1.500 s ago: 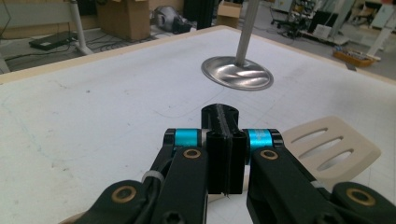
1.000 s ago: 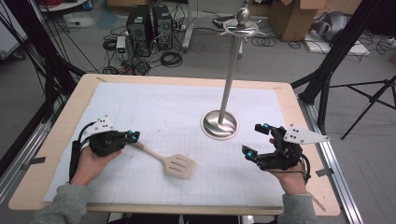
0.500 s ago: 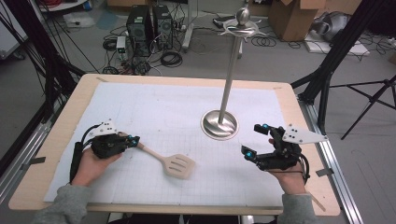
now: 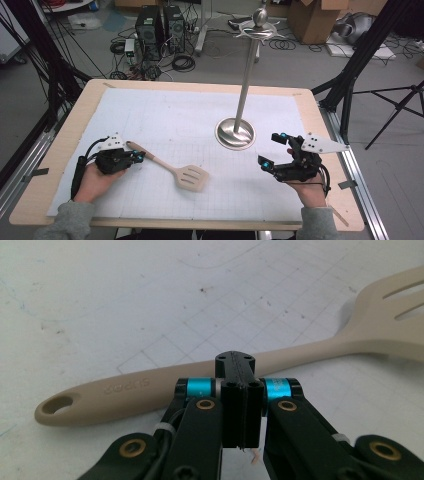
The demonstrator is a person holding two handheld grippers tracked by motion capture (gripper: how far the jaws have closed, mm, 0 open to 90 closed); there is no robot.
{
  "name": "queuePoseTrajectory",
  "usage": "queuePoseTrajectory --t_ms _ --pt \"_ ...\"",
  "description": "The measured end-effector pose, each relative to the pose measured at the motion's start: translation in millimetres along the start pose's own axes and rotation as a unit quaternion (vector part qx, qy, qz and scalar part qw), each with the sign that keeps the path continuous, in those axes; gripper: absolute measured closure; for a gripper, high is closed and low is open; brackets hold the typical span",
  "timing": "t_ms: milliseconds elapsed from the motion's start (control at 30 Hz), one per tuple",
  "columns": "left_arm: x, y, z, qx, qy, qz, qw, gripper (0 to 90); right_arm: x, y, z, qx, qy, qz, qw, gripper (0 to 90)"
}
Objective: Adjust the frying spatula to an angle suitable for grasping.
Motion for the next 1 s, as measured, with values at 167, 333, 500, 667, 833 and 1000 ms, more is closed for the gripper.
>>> queuePoseTrajectory --t_ms 167,333,500,667,833,1000 --pt "2.6 -2.5 6.7 0.001 -0.02 -0.005 0.9998 89.8 -0.6 1.5 -0.7 0.004 0.002 0.004 1.0 8.4" --pt "6.3 -6.6 10.6 0.001 -0.033 -0.014 0.9993 89.8 -0.6 1.2 -0.8 0.002 0.003 0.004 1.0 8.4" --pt "8.9 -11.6 11.3 -0.002 -0.033 -0.018 0.9993 89.8 -0.3 0.4 -0.5 0.003 0.002 0.005 1.0 8.4" --pt "13.9 -16.5 3.4 0.01 -0.013 -0.02 0.9997 89.9 0.2 -0.2 -0.2 0.004 0.002 0.003 1.0 8.4" --pt "17.3 -19.0 0.8 0.012 -0.015 -0.027 0.9995 89.9 1.4 0.1 -0.1 0.003 0.004 0.002 1.0 8.4" --pt "20.6 -21.7 -1.9 0.003 -0.011 -0.023 0.9997 89.9 2.1 2.1 -2.0 0.009 0.008 0.0 0.9999 8.4"
Point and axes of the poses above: each handheld gripper's, and its own axes: x roughly forward along the jaws, z roughly out of its underside, y roughly to its right, the point moved 9 cm from there along x, roughly forward along the jaws, and after that the axes turned 15 degrees about z, right-handed, at the moved point
